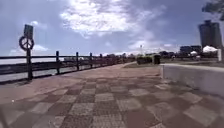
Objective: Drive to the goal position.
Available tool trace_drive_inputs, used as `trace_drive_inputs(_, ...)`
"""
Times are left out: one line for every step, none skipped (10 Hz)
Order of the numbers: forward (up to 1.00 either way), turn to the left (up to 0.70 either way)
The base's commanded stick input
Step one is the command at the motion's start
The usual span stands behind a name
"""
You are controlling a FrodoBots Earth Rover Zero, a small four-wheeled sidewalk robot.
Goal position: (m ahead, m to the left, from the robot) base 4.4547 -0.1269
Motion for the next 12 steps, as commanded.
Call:
trace_drive_inputs(0.45, 0.0)
trace_drive_inputs(0.45, 0.0)
trace_drive_inputs(0.45, 0.0)
trace_drive_inputs(0.45, 0.0)
trace_drive_inputs(0.45, 0.0)
trace_drive_inputs(0.45, 0.0)
trace_drive_inputs(0.45, 0.0)
trace_drive_inputs(0.45, 0.0)
trace_drive_inputs(0.45, 0.0)
trace_drive_inputs(0.45, 0.01)
trace_drive_inputs(0.45, 0.08)
trace_drive_inputs(0.45, 0.2)
